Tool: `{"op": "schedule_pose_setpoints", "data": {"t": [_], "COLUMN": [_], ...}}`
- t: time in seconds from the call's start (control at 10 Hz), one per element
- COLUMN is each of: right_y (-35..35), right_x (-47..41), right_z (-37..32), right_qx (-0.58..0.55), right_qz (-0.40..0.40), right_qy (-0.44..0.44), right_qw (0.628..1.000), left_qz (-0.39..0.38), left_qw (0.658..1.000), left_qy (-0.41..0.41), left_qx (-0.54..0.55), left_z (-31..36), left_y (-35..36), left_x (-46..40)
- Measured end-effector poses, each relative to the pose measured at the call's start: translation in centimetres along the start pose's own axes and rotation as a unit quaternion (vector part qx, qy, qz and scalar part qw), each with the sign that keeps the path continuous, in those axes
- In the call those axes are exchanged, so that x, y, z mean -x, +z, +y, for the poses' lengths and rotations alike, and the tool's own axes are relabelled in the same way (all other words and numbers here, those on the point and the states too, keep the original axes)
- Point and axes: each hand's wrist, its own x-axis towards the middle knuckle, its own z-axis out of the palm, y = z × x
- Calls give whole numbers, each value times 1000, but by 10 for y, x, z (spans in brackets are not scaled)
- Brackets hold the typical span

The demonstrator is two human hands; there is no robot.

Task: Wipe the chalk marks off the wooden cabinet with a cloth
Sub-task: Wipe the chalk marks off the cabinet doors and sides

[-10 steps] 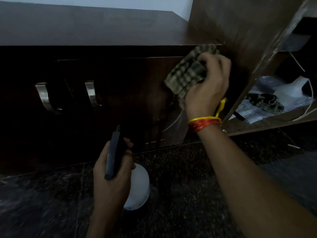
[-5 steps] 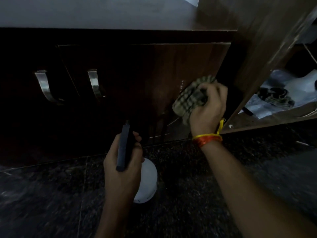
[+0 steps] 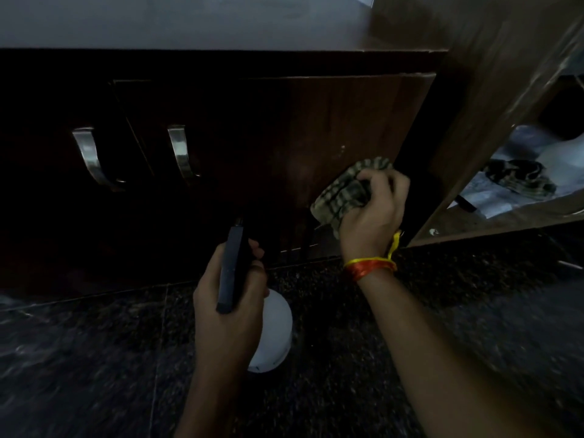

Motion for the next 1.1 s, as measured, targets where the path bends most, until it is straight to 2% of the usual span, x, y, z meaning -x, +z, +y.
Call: {"op": "schedule_pose_setpoints", "data": {"t": [0.1, 0.2, 0.3, 0.4, 0.5, 0.7, 0.8, 1.0, 1.1], "right_y": [-1, 1, 7, 14, 16, 18, 23, 40, 47], "right_x": [-17, -25, -6, 27, 40, 10, 18, 68, 83], "right_z": [-24, -37, -21, 4, 11, -36, -36, -2, 6], "right_qx": [-36, -33, 1, 28, 23, -45, -40, -36, -39], "right_qz": [37, 39, 3, -89, -110, -1, 6, -61, -71], "right_qy": [-34, -55, -83, -60, -26, -16, -12, 86, 189], "right_qw": [998, 997, 997, 994, 993, 999, 999, 994, 979], "left_qz": [-16, -31, -21, -11, -12, -3, 4, 12, 13], "left_qw": [999, 999, 999, 999, 999, 1000, 1000, 999, 999], "left_qy": [-22, -11, -8, -10, -13, -1, -3, -7, -12], "left_qx": [-19, -37, -40, -45, -38, -26, -24, -38, -51], "left_z": [-14, -17, -16, -17, -19, -15, -13, -13, -17], "left_y": [-2, -3, -5, -9, -14, -15, -18, -30, -36], "left_x": [2, 3, 0, 0, 2, 3, 3, 2, 3]}}
